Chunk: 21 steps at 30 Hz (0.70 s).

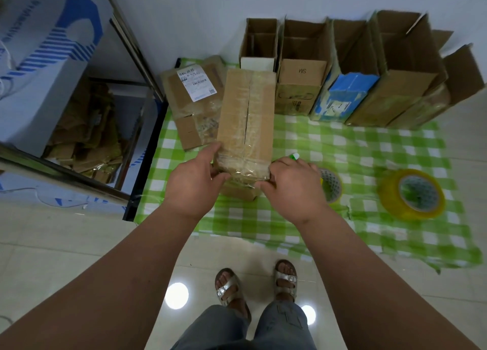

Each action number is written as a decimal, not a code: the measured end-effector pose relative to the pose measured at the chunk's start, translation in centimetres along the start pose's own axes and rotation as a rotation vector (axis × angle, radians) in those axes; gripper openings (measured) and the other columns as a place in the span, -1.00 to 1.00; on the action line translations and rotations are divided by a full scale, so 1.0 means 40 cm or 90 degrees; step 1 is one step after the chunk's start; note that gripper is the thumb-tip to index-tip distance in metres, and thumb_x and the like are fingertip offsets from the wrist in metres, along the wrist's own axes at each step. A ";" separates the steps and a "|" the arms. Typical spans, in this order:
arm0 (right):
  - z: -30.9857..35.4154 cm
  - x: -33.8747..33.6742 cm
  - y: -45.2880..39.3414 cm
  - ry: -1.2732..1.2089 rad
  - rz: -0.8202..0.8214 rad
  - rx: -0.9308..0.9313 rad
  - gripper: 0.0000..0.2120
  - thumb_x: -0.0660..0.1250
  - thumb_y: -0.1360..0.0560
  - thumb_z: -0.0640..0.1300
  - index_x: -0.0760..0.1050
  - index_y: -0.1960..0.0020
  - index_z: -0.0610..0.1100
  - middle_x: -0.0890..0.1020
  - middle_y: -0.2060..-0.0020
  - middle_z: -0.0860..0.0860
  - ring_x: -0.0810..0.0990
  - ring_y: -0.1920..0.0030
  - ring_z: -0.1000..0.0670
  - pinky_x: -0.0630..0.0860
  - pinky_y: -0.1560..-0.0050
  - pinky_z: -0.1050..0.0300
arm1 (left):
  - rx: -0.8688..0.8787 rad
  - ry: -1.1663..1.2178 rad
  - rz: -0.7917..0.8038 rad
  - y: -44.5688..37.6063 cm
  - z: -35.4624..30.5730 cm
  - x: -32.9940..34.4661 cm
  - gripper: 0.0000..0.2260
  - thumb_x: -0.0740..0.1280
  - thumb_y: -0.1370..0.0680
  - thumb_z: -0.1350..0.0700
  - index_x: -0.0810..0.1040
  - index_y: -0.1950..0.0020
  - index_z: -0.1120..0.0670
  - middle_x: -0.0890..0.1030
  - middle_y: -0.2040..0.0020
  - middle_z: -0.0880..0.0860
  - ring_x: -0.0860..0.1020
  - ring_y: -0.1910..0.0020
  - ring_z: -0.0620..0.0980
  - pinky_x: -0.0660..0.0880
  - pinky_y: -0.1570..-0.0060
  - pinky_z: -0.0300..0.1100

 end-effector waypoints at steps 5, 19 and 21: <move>0.003 -0.006 -0.011 -0.017 0.034 0.000 -0.68 0.31 -0.49 0.23 0.43 0.19 -0.01 0.57 0.06 0.02 0.50 -0.02 -0.10 0.32 -0.08 -0.01 | 0.006 -0.011 -0.002 0.006 0.000 0.011 -0.41 0.39 -0.56 0.05 0.26 -0.55 -0.05 0.61 0.20 -0.14 0.61 0.10 0.05 0.37 0.19 -0.18; -0.002 -0.012 -0.016 -0.031 0.053 -0.043 -0.75 0.34 -0.50 0.11 0.38 0.21 0.00 0.57 0.12 0.00 0.54 0.11 -0.10 0.36 0.15 0.06 | -0.019 -0.018 0.020 0.008 -0.005 0.014 -0.40 0.31 -0.60 0.07 0.14 -0.59 -0.07 0.65 0.10 -0.11 0.58 0.07 -0.01 0.41 0.15 -0.21; 0.001 -0.014 -0.018 -0.029 0.034 -0.029 -0.71 0.34 -0.49 0.16 0.36 0.21 0.00 0.54 0.13 0.00 0.53 0.15 -0.10 0.32 0.19 0.08 | -0.037 0.002 0.026 0.010 -0.006 0.016 -0.39 0.30 -0.59 0.05 0.13 -0.60 -0.05 0.58 0.20 -0.19 0.55 0.14 -0.08 0.34 0.24 -0.30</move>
Point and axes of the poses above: each hand's wrist, its own y-axis away from the middle knuckle, its own x-axis out of the palm, z = x × y, the point moved 6 cm from there along -y, towards the middle knuckle
